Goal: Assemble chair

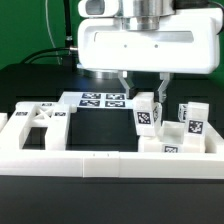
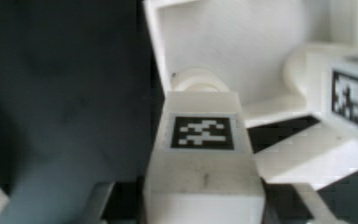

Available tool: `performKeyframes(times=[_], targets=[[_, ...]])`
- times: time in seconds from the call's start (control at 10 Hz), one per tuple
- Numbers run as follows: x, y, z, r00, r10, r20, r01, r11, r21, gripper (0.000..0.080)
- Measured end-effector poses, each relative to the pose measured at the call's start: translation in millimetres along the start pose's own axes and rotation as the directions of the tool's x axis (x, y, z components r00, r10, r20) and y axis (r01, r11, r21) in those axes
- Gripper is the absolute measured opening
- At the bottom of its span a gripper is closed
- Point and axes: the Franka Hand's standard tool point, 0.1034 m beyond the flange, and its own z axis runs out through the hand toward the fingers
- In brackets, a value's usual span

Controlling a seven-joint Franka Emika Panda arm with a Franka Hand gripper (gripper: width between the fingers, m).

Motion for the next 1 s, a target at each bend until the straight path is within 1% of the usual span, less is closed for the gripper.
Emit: performKeyframes(times=[0.3, 0.5, 0.6, 0.8, 0.9, 1.0], targets=[[-3.9, -7.0, 0.5, 0.969, 0.248, -0.006, -0.248, 0.969, 0.005, 0.0284], [-9.3, -13.6, 1.9, 0.913, 0.408, 0.000, -0.407, 0.913, 0.011, 0.0285], [-10.9, -15.2, 2.5, 0.886, 0.464, 0.001, -0.464, 0.886, 0.010, 0.0285], [-12.7, -18.5, 3.3, 0.795, 0.606, 0.001, -0.606, 0.795, 0.014, 0.0285], [-13.7, -23.1, 4.0, 0.754, 0.657, -0.007, -0.656, 0.754, 0.030, 0.0285], [-16.8, -27.8, 4.5, 0.698, 0.716, -0.005, -0.715, 0.698, 0.030, 0.0285]])
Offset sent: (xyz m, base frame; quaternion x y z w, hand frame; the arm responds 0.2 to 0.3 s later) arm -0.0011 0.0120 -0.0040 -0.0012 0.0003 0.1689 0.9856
